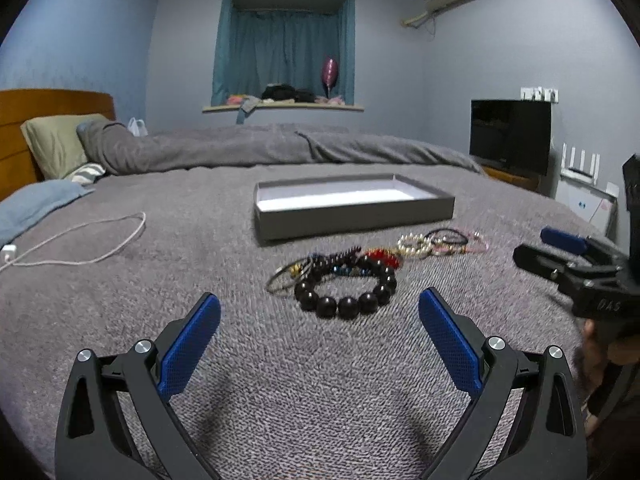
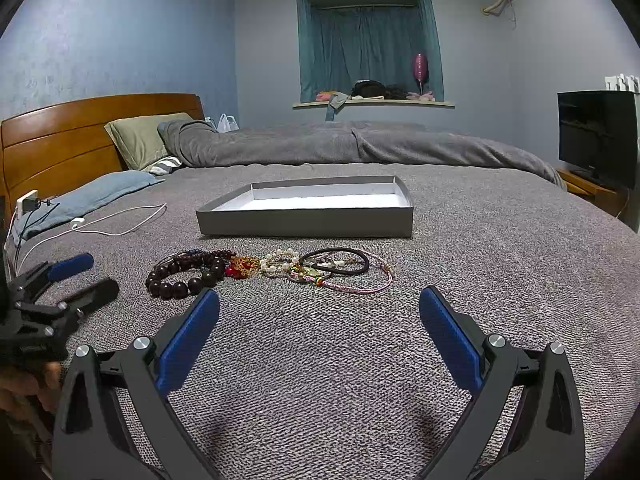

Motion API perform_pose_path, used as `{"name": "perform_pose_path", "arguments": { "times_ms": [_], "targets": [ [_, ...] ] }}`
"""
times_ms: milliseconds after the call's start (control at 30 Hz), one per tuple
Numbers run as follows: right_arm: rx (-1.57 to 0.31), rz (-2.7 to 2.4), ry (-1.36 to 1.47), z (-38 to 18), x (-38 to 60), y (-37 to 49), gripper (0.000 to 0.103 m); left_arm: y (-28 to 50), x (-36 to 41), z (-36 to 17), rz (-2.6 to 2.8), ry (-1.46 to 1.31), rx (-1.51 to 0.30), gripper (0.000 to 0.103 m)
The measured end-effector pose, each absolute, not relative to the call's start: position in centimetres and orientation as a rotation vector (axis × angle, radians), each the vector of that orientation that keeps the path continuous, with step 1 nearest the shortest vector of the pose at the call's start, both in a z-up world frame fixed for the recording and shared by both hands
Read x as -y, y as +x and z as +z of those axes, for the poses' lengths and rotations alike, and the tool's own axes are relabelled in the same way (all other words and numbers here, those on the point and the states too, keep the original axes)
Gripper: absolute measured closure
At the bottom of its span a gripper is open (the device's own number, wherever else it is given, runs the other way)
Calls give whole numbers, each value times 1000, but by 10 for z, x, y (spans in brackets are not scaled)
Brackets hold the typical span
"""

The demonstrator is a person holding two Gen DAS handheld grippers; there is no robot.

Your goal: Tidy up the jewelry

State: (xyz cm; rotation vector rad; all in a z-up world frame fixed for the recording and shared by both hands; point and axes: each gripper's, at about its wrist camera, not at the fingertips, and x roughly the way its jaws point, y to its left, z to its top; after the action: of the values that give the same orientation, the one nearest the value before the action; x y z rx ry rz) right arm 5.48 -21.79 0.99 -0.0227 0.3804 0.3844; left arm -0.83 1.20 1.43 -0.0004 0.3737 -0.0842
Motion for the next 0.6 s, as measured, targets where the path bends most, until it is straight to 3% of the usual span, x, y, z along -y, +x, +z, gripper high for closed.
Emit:
{"name": "perform_pose_path", "arguments": {
  "times_ms": [600],
  "targets": [
    [-380,384,-23,10,218,55,5,-2,-9,8,-110,-4,-416,5]
  ]
}}
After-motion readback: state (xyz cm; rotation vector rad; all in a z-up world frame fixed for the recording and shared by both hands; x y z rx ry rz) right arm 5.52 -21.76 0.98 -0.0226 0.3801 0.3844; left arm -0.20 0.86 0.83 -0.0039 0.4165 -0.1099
